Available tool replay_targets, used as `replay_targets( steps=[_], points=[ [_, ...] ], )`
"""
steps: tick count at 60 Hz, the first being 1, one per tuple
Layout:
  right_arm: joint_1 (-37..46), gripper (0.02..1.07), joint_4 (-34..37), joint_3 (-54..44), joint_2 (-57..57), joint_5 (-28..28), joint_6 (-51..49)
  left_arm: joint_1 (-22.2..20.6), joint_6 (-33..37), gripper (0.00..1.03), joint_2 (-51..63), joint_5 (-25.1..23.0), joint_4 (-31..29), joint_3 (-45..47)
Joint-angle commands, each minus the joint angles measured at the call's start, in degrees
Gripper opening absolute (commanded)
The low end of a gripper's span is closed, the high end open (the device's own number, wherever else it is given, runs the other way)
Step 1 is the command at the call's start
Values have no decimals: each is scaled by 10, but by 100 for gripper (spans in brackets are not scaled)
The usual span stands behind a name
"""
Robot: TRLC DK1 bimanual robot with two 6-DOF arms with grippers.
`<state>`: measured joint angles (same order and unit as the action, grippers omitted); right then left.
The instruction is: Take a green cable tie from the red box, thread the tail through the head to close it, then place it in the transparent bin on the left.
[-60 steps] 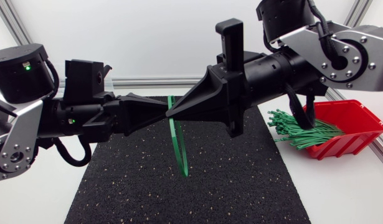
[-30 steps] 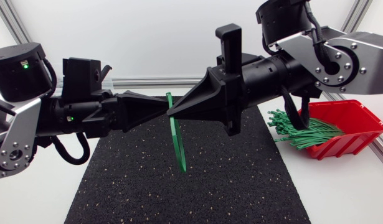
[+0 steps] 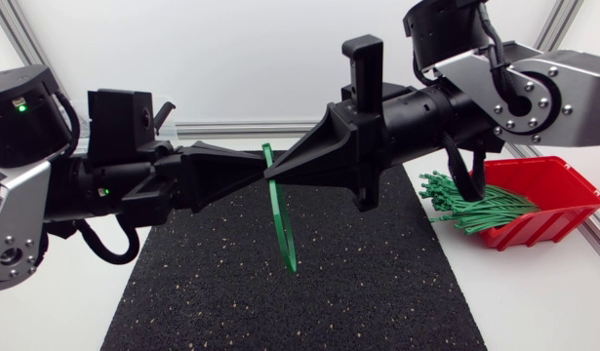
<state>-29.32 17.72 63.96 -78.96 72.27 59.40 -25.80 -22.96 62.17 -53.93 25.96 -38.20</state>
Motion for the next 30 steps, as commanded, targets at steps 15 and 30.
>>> replay_targets(
  steps=[15, 30],
  points=[
    [30, 8, -19, 5, -14, -12, 20, -25, -10, 4, -31, -13, -6, 9],
    [21, 48, -8, -6, 6, -9, 10, -7, 14, 4, -12, -6, -5, 15]
  ],
)
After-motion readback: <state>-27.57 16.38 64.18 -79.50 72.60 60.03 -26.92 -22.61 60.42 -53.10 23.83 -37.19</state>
